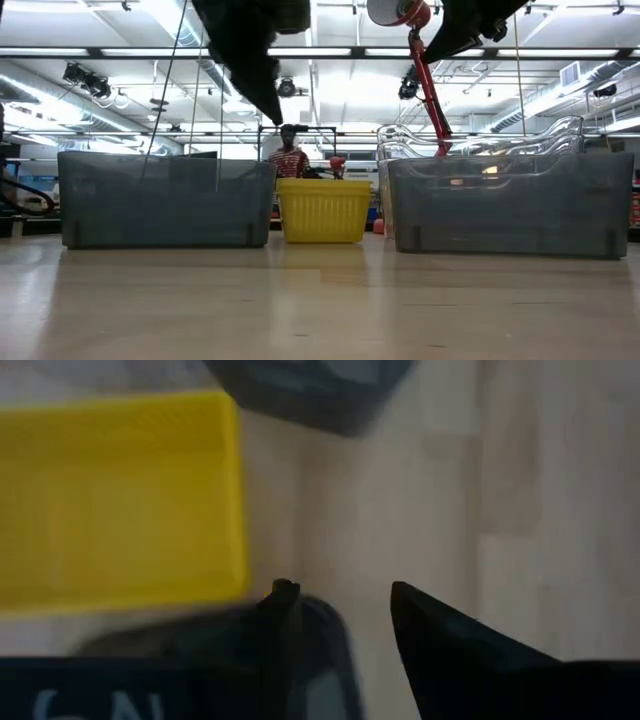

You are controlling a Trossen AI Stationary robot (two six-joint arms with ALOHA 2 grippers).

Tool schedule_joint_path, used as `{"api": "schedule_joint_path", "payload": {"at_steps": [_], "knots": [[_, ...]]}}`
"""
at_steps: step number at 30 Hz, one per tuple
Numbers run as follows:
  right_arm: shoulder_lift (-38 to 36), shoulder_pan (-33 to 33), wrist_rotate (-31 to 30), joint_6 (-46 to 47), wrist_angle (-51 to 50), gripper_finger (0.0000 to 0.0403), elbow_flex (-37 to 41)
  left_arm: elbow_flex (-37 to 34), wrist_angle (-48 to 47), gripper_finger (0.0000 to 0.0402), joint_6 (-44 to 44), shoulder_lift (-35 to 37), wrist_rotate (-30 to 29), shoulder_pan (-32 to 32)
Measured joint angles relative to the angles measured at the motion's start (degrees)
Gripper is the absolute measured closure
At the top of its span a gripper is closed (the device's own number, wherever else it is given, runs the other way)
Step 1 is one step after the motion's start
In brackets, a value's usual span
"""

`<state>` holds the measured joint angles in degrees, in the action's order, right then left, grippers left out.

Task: Stack baskets by color
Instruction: Stack the bottom left black bin on top of the top black bin

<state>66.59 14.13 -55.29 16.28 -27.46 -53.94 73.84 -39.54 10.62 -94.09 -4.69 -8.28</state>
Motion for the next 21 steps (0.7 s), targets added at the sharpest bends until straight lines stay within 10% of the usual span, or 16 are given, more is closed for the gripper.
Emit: {"api": "schedule_joint_path", "payload": {"at_steps": [21], "knots": [[0.0,0.0,4.4,-3.4,5.4,0.0393,0.1,-1.2,-10.1,0.0184,18.9,0.0,-3.4,-4.4]]}}
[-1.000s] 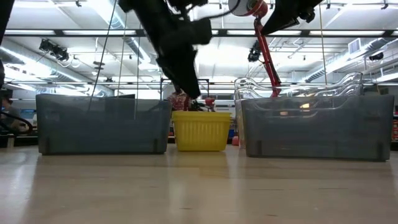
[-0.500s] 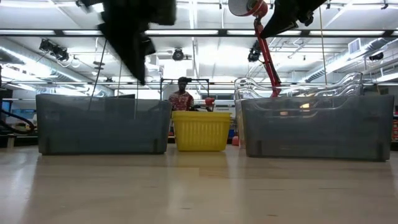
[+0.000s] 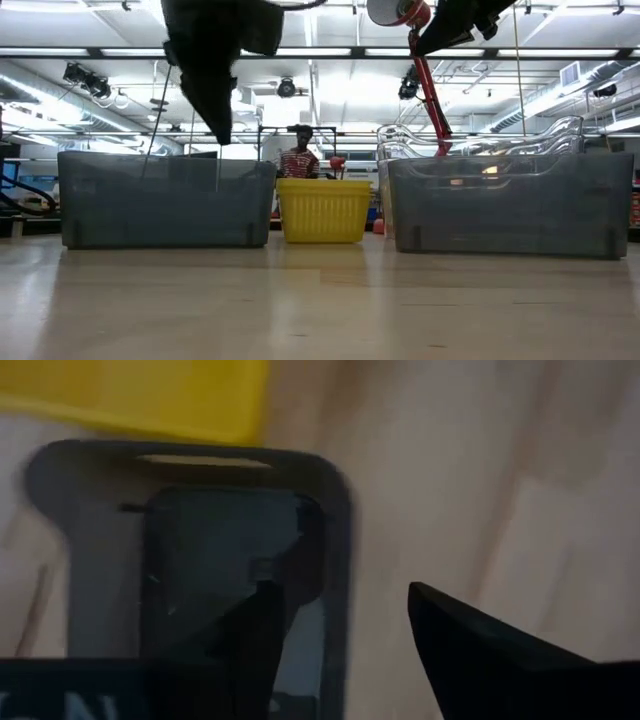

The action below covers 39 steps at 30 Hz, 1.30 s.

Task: Stack baskets by color
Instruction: Stack the bottom left black bin on top of the top black bin

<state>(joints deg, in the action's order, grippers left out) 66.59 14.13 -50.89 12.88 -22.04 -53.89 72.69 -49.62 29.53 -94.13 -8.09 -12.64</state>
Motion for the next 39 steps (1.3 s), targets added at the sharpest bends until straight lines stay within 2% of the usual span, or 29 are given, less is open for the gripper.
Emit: {"api": "schedule_joint_path", "payload": {"at_steps": [3,12,16,26,32,39], "knots": [[0.0,0.0,0.2,0.0,0.0,0.0393,0.0,0.0,-0.1,0.0200,4.3,-0.8,-1.3,0.2],[0.0,0.0,1.1,-0.9,0.8,0.0393,0.0,0.0,-4.9,0.0252,3.9,-3.5,-3.5,1.0],[0.0,0.0,1.3,-1.0,1.0,0.0393,0.0,0.1,-3.6,0.0270,2.6,-3.5,0.3,1.6],[0.0,0.0,1.6,-1.1,1.0,0.0393,0.0,0.0,-5.1,0.0270,-1.7,-3.5,-0.9,3.0],[0.0,0.0,3.2,-1.1,1.1,0.0393,0.0,0.0,-6.0,0.0280,-1.8,-3.5,1.3,5.1],[0.0,0.2,4.1,-1.3,1.5,0.0393,0.0,0.0,-5.9,0.0285,-2.4,-6.8,3.6,5.7]]}}
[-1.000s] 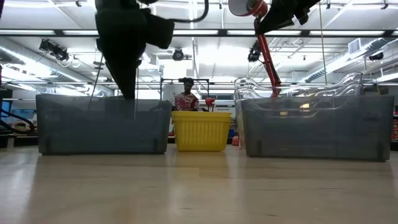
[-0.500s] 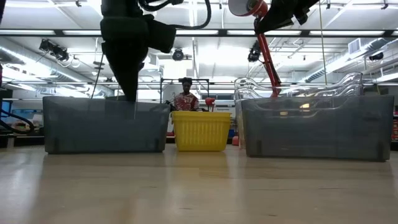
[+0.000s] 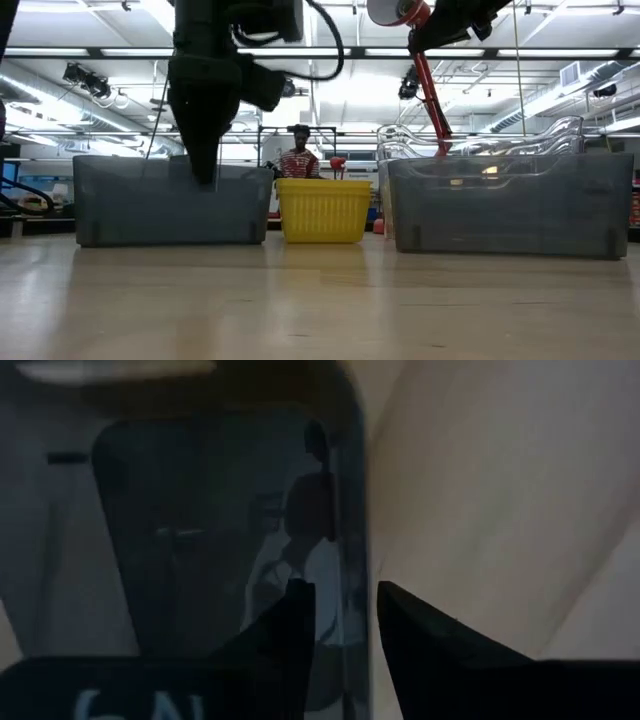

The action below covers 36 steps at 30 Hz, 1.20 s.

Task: Stack baskets by color
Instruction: Stack the bottom left black bin on top of the top black bin

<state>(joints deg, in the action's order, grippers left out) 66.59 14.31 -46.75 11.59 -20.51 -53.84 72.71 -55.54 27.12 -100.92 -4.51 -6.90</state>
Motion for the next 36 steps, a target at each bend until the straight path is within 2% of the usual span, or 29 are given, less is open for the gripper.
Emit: {"api": "schedule_joint_path", "payload": {"at_steps": [9,14,20,28,31,36], "knots": [[0.0,0.0,0.4,-0.9,0.8,0.0393,0.0,0.0,-2.0,0.0286,-6.4,-1.6,3.0,-0.4],[0.0,0.0,0.6,-1.1,1.4,0.0393,0.0,0.0,-6.9,0.0288,-15.7,-1.6,2.0,-2.4],[0.0,0.0,1.5,-1.1,1.6,0.0393,0.0,0.0,-9.3,0.0333,-28.3,-1.6,1.3,-5.3],[0.0,0.0,1.6,-1.1,1.6,0.0393,0.0,0.0,-13.0,0.0391,-39.2,-1.6,3.2,-8.9],[0.0,0.0,1.6,-1.1,1.6,0.0393,0.0,0.0,-14.8,0.0392,-43.0,-1.6,3.8,-10.7],[0.0,0.0,1.5,-1.1,1.8,0.0393,0.0,0.0,-16.6,0.0364,-51.1,-1.6,3.5,-12.7]]}}
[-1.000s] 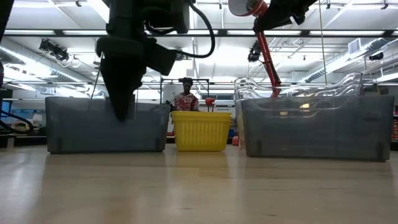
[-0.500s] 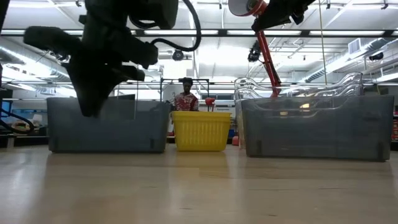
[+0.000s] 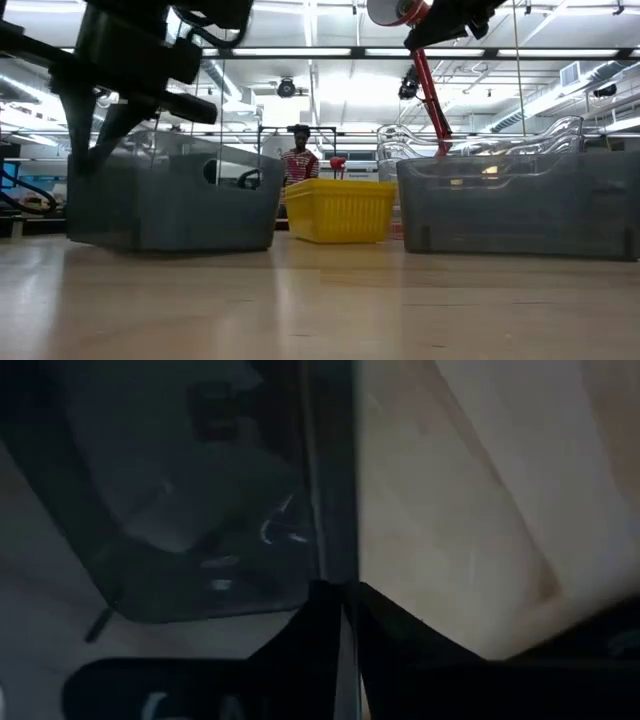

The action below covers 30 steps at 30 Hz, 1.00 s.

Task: Stack baskets by color
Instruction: Stack the bottom left black bin on top of the top black bin

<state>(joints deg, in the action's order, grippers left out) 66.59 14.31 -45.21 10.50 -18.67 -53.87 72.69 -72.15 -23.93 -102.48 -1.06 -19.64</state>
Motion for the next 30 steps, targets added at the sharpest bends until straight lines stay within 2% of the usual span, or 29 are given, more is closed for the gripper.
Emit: {"api": "schedule_joint_path", "payload": {"at_steps": [5,10,16,19,25,30], "knots": [[0.0,0.0,0.0,0.0,0.2,0.0393,0.0,0.0,-1.8,0.0359,-6.9,0.0,-2.9,-1.7],[0.0,0.0,0.0,0.0,0.2,0.0393,0.0,0.0,-1.8,0.0385,-13.5,0.0,-6.5,-3.4],[0.0,0.0,0.0,0.0,0.2,0.0393,0.0,0.0,-1.9,0.0387,-12.2,0.0,-7.8,-4.2],[0.0,0.0,0.0,0.0,0.2,0.0393,0.0,0.0,-2.0,0.0352,-7.9,0.0,-7.8,-4.1],[0.0,0.0,0.0,0.0,0.2,0.0393,0.0,0.5,-2.1,0.0255,-1.5,0.0,-6.5,-4.4],[0.0,0.0,0.0,-0.9,0.2,0.0393,0.0,5.6,-1.8,0.0198,8.8,0.9,-3.5,-4.5]]}}
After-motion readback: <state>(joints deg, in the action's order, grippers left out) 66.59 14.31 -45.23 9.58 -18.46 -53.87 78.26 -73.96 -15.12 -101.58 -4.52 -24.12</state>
